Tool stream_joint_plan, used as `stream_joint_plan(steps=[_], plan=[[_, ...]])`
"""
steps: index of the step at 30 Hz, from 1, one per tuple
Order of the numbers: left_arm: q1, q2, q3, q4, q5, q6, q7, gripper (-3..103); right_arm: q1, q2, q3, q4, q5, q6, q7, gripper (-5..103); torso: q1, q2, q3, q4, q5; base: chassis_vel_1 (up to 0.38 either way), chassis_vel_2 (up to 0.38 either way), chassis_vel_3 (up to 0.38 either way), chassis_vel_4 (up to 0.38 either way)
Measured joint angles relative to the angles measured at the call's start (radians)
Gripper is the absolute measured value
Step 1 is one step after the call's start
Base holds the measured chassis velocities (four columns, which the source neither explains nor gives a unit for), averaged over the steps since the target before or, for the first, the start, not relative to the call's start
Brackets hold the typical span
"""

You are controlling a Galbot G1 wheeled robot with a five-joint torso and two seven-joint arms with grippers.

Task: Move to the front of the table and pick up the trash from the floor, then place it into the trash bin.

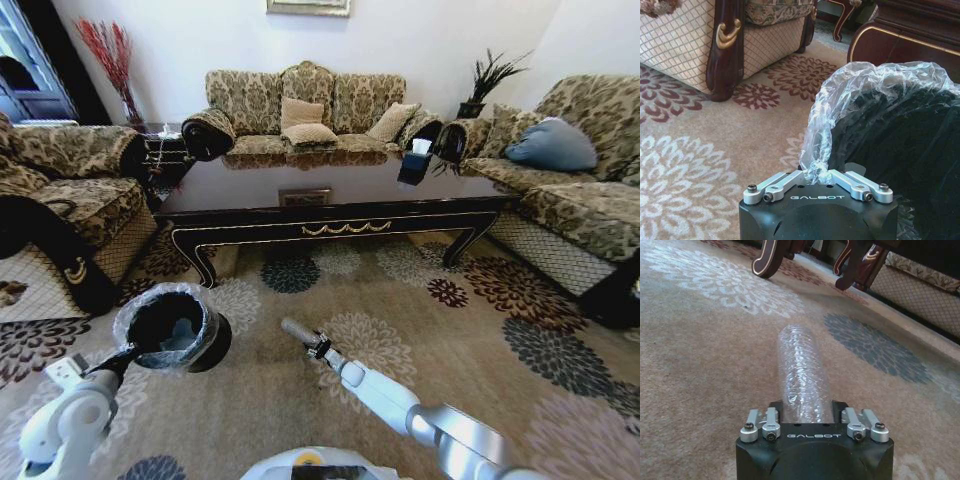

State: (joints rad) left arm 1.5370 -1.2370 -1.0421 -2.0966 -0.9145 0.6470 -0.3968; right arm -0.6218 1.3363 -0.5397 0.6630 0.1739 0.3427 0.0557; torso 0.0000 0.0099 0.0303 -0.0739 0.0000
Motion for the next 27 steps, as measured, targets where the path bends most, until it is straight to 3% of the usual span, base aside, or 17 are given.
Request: stream_joint_plan(steps=[7, 11, 16, 19, 20, 22, 27], plan=[[-0.005, 0.006, 0.010, -0.003, 0.004, 0.000, -0.002, 2, -0.015, -0.020, 0.049, 0.052, -0.003, 0.017, -0.001, 33, 0.000, 0.000, 0.000, 0.0000, 0.0001, 0.000, 0.000, 0.000, 0.000], [-0.004, 0.006, 0.029, -0.007, 0.005, 0.004, -0.004, 2, -0.025, -0.071, 0.104, 0.238, 0.060, 0.027, 0.001, 25, 0.000, 0.000, 0.000, 0.0003, 0.0002, 0.000, 0.000, 0.000, 0.000], [-0.006, 0.000, 0.060, -0.008, 0.020, 0.009, -0.004, 2, -0.025, -0.146, 0.131, 0.435, 0.146, 0.066, -0.007, 25, 0.000, 0.000, 0.000, 0.0002, 0.0000, 0.000, 0.000, 0.000, 0.000], [-0.017, 0.004, 0.087, -0.008, 0.032, 0.011, -0.004, 2, -0.008, -0.194, 0.129, 0.567, 0.197, 0.179, -0.023, 25, 0.000, 0.000, 0.000, -0.0003, 0.0000, 0.000, 0.000, 0.000, 0.000], [-0.017, 0.004, 0.087, -0.008, 0.032, 0.011, -0.004, 2, -0.008, -0.194, 0.129, 0.567, 0.197, 0.179, -0.023, 25, 0.000, 0.000, 0.000, -0.0003, 0.0000, 0.000, 0.000, 0.000, 0.000], [-0.028, 0.020, 0.110, -0.004, 0.035, 0.012, -0.004, 2, 0.011, -0.223, 0.097, 0.657, 0.235, 0.242, -0.023, 25, 0.000, 0.000, 0.000, 0.0003, 0.0002, 0.000, 0.000, 0.000, 0.000], [-0.054, 0.056, 0.168, 0.018, 0.043, 0.006, 0.002, 2, 0.042, -0.244, 0.020, 0.773, 0.300, 0.270, -0.025, 25, 0.000, 0.000, 0.000, -0.0001, -0.0001, 0.000, 0.000, 0.000, 0.000]])
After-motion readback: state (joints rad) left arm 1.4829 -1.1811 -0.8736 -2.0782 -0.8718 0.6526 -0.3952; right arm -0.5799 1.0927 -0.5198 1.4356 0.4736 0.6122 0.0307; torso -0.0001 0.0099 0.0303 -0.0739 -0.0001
